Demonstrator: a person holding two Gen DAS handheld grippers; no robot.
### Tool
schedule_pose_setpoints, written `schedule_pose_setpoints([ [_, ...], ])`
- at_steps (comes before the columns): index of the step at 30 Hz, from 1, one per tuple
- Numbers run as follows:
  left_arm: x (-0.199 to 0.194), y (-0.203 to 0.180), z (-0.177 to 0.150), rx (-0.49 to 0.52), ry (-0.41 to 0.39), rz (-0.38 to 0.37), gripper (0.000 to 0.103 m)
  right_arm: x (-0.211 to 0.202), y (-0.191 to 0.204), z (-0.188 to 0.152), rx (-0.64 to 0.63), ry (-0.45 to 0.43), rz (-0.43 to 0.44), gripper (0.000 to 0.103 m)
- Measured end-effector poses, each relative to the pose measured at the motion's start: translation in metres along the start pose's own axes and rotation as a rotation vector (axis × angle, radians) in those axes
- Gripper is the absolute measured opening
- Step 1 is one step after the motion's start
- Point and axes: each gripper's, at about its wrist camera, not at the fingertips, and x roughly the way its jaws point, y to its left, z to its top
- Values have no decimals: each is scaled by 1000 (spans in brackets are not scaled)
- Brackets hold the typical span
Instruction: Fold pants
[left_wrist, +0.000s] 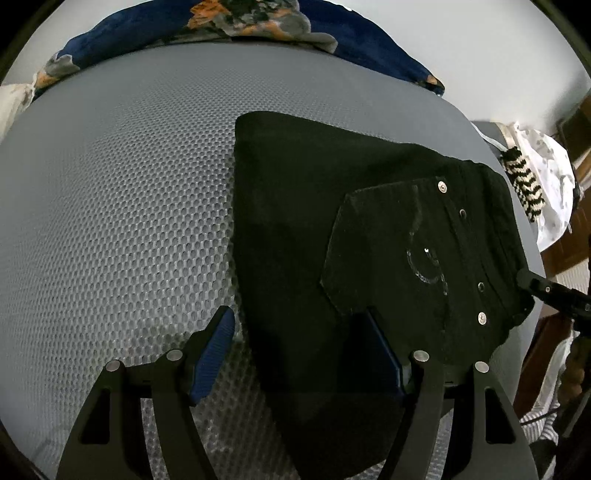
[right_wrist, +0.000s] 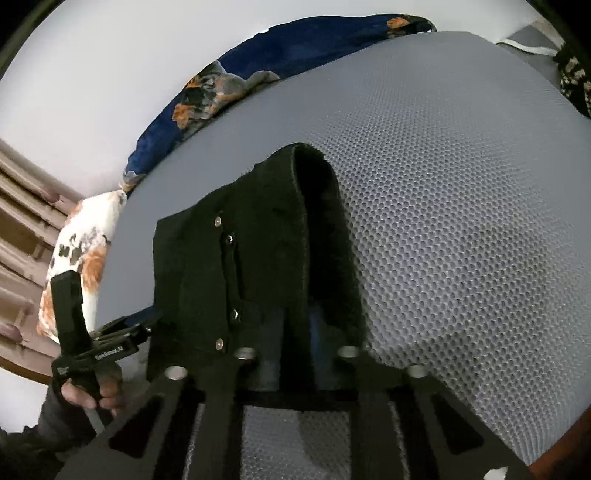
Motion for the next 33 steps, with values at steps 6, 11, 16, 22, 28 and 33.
schedule_pose_setpoints([
  [6, -11, -4, -7, 43, -19, 26, 71, -16, 5, -14, -7, -15, -29, 5],
  [11, -14, -14, -15, 93, -22, 53, 71, -8, -5, -25, 24, 6, -49, 5],
  [16, -4, -17, -21, 104, -2, 84, 71, 4, -13, -27, 26, 31, -68, 5],
  [22, -2, -19, -19, 101, -4, 86, 72, 3, -15, -25, 43, 32, -64, 10],
  [28, -3, -27, -18, 116, -18, 113, 73, 1, -11, -18, 33, 27, -78, 20],
  [33, -9, -33, -15, 143, -43, 157, 73, -7, 0, -14, -33, -1, -157, 53],
])
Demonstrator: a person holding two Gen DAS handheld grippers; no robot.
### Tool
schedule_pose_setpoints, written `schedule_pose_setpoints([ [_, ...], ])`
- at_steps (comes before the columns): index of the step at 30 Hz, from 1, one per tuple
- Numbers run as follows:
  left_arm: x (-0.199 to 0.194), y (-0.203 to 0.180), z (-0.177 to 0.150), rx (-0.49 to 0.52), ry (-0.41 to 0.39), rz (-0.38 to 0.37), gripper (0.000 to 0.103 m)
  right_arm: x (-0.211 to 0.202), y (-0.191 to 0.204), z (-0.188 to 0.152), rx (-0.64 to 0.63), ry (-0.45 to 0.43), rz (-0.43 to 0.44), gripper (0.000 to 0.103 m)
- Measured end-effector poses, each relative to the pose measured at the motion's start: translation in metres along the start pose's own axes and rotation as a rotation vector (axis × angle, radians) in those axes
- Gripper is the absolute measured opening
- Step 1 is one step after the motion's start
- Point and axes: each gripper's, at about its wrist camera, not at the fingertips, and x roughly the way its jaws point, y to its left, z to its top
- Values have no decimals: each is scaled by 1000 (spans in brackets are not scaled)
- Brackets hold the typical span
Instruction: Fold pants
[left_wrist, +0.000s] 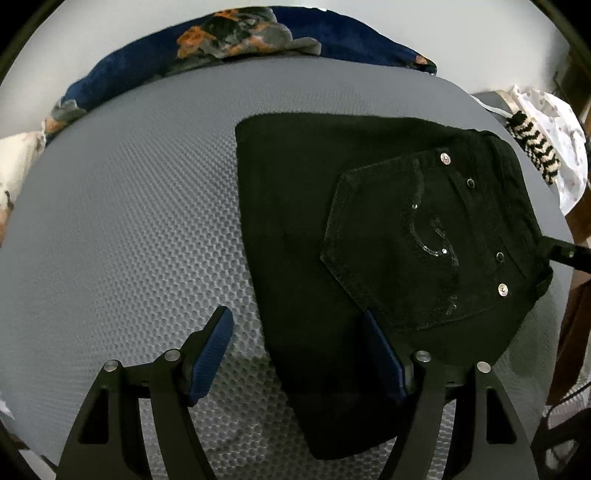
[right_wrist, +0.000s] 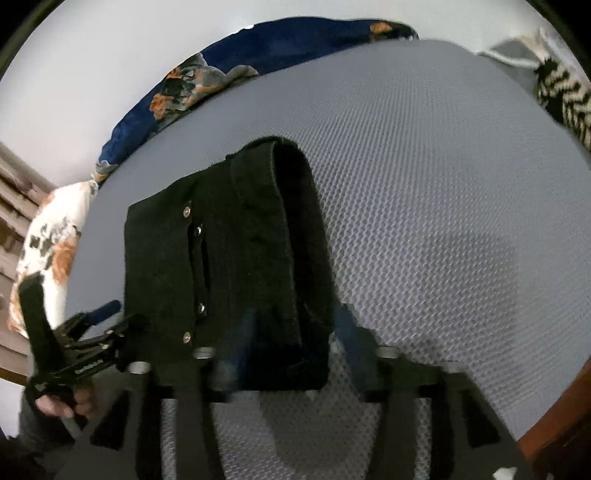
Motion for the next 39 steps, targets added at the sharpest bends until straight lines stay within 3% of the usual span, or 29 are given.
schedule_pose_setpoints([
  [9, -4, 23, 7, -64, 0, -36, 73, 9, -1, 14, -21, 19, 45, 53],
  [17, 2, 57, 10, -265, 31, -235, 73, 22, -4, 21, -20, 60, 125, 61],
  [26, 16, 83, 11, -390, 92, -457, 73, 42, -32, 30, 77, 114, 268, 64],
  [32, 25, 86, 15, -426, 108, -512, 73, 58, -50, 34, 154, 169, 392, 63],
  [39, 34, 87, 19, -442, 142, -614, 73, 63, -57, 41, 131, 212, 464, 64],
])
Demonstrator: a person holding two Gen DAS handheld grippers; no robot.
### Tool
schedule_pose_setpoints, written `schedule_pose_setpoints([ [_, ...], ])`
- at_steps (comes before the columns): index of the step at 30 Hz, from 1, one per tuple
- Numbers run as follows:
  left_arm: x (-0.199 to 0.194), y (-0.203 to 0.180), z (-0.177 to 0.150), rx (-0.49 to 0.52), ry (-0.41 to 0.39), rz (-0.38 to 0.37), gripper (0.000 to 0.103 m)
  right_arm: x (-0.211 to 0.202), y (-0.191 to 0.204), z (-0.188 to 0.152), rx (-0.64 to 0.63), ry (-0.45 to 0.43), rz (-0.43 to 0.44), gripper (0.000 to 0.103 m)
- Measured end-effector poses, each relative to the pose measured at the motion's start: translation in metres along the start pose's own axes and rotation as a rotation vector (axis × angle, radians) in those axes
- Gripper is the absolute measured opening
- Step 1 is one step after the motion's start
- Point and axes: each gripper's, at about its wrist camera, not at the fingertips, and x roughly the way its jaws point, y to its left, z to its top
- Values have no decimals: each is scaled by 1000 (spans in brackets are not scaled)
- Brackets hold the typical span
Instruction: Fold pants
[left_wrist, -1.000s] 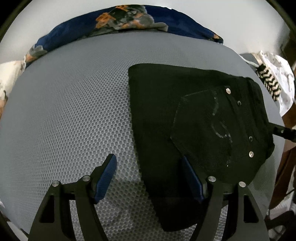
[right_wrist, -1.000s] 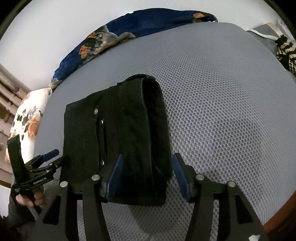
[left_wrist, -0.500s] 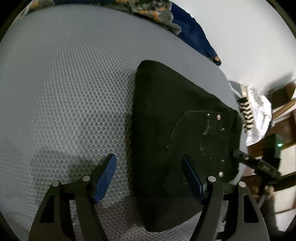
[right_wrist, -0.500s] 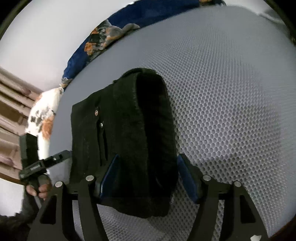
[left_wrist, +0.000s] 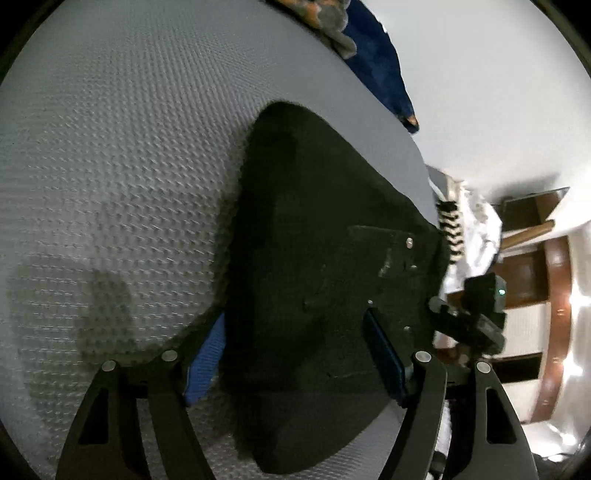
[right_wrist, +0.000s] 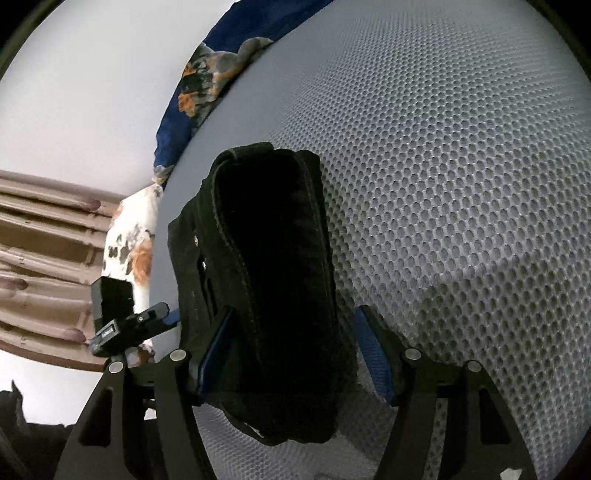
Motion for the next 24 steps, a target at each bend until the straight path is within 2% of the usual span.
schedule_pose_setpoints([
  [5, 8, -6, 6, -3, 10, -32, 73, 5, -4, 6, -7, 25, 85, 64],
  [10, 3, -1, 13, -5, -3, -37, 71, 23, 9, 17, -61, 50, 84, 53],
  [15, 12, -17, 20, 56, -33, 70, 58, 27, 10, 23, -43, 22, 90, 47],
  [17, 11, -24, 16, 102, -46, 159, 45, 27, 11, 23, -28, -2, 72, 44],
  [24, 23, -61, 1, 201, -83, 311, 35, 19, 29, 17, -26, -75, 2, 29],
])
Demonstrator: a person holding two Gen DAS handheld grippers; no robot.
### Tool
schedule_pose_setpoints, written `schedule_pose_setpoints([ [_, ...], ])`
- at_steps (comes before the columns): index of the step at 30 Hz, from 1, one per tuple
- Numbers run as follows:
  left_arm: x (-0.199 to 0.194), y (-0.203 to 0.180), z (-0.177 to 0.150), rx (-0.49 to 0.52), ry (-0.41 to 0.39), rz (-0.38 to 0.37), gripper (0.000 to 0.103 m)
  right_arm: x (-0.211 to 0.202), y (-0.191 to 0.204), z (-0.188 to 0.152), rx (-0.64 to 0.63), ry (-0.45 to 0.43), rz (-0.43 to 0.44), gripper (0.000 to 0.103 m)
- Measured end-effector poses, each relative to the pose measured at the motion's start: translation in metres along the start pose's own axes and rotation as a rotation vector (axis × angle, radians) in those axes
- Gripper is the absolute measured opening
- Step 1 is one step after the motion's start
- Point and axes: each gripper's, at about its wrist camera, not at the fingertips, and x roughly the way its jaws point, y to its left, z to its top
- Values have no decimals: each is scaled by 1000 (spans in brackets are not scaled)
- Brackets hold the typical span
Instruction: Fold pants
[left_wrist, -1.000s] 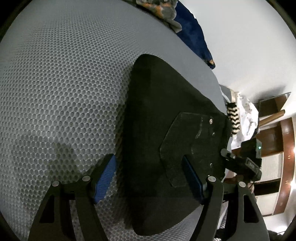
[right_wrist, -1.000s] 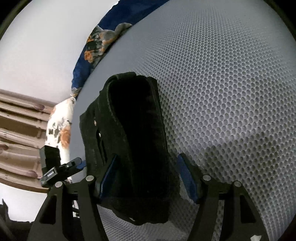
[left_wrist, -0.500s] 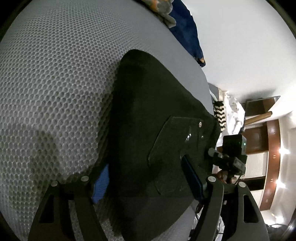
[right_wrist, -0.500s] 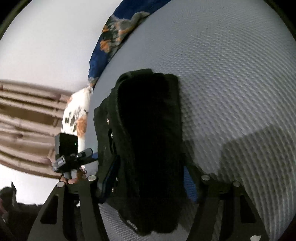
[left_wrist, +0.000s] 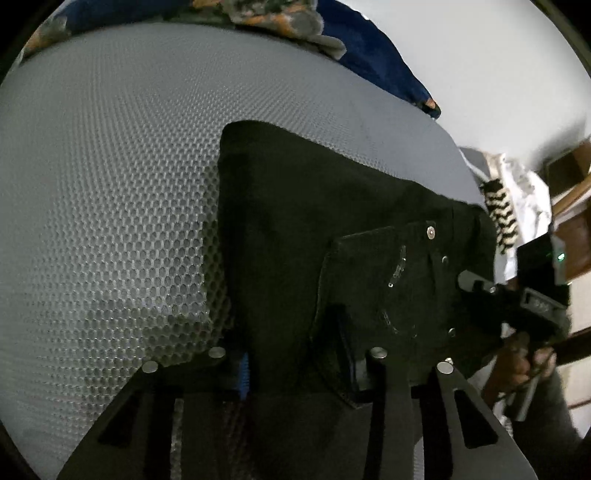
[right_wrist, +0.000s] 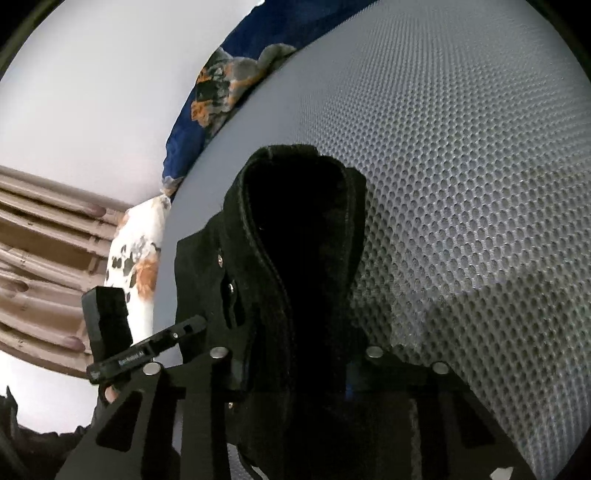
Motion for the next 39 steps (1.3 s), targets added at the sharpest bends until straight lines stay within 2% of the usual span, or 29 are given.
schedule_pose_setpoints([
  [5, -7, -20, -3, 71, -22, 52, 25, -9, 12, -1, -10, -26, 9, 25],
  [10, -17, -28, -2, 92, -40, 67, 22, -10, 30, -1, -11, -34, 19, 23],
  [12, -23, -10, -1, 85, -44, 65, 22, -8, 37, 1, -21, -32, 20, 23],
  [21, -46, 11, 9, 73, -102, 101, 21, 18, 64, 14, -39, -22, 59, 22],
  [29, -61, 35, 32, 47, -154, 126, 21, 43, 86, 39, -59, -22, 91, 22],
  [39, -66, 57, 71, 29, -193, 150, 21, 71, 109, 82, -110, -2, 82, 22],
])
